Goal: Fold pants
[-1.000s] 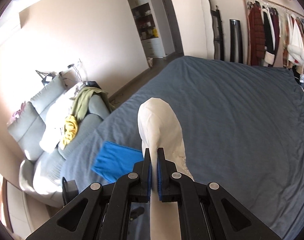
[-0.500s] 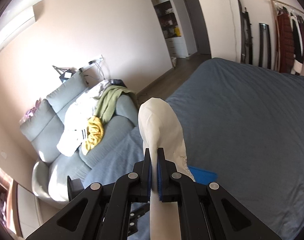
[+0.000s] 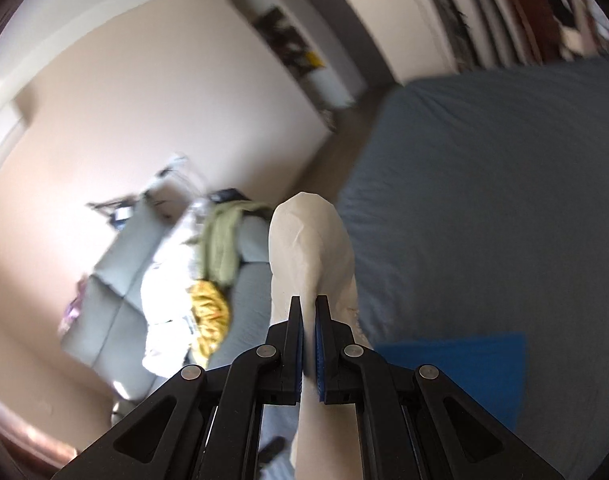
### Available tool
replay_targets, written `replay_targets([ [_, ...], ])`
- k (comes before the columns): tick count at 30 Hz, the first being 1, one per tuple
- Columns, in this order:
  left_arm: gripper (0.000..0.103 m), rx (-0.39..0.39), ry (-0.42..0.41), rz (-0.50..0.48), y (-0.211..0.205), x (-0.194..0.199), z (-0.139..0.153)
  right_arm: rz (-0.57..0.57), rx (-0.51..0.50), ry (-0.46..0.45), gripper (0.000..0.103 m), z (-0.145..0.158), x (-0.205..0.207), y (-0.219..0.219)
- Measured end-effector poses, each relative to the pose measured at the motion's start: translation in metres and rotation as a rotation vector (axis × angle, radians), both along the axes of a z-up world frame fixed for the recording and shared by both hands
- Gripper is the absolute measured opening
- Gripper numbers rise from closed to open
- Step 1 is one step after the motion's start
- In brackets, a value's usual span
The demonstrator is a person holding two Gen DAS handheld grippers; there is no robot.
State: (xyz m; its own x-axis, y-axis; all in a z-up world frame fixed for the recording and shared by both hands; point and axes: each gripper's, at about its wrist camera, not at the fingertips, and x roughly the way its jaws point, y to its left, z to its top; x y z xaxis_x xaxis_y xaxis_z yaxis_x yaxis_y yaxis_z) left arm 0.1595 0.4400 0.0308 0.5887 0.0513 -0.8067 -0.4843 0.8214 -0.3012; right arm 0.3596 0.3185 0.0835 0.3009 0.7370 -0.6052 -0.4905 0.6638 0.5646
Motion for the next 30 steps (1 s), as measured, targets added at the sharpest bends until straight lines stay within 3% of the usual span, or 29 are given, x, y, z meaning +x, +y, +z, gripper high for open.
replay_targets([
  [4, 0.047, 0.001, 0.036, -0.046, -0.015, 0.019, -0.015, -0.135, -0.106, 0.066, 0.006, -0.051, 0.024, -0.033],
  [14, 0.05, -0.038, 0.097, -0.124, -0.037, 0.057, -0.046, -0.24, -0.253, 0.19, 0.008, -0.107, 0.057, -0.086],
  [19, 0.05, -0.008, 0.151, -0.159, -0.046, 0.071, -0.06, -0.252, -0.349, 0.239, 0.03, -0.13, 0.065, -0.098],
  [23, 0.05, 0.048, 0.194, -0.2, -0.058, 0.082, -0.069, -0.274, -0.341, 0.208, 0.033, -0.129, 0.053, -0.117],
  [25, 0.05, 0.073, 0.209, -0.218, -0.064, 0.088, -0.074, -0.266, -0.344, 0.177, 0.042, -0.127, 0.043, -0.128],
  [27, 0.05, 0.103, 0.224, -0.24, -0.069, 0.094, -0.078, -0.247, -0.343, 0.168, 0.043, -0.131, 0.033, -0.132],
  [30, 0.053, 0.15, 0.253, -0.239, -0.071, 0.102, -0.085, -0.232, -0.361, 0.21, 0.043, -0.151, 0.016, -0.145],
])
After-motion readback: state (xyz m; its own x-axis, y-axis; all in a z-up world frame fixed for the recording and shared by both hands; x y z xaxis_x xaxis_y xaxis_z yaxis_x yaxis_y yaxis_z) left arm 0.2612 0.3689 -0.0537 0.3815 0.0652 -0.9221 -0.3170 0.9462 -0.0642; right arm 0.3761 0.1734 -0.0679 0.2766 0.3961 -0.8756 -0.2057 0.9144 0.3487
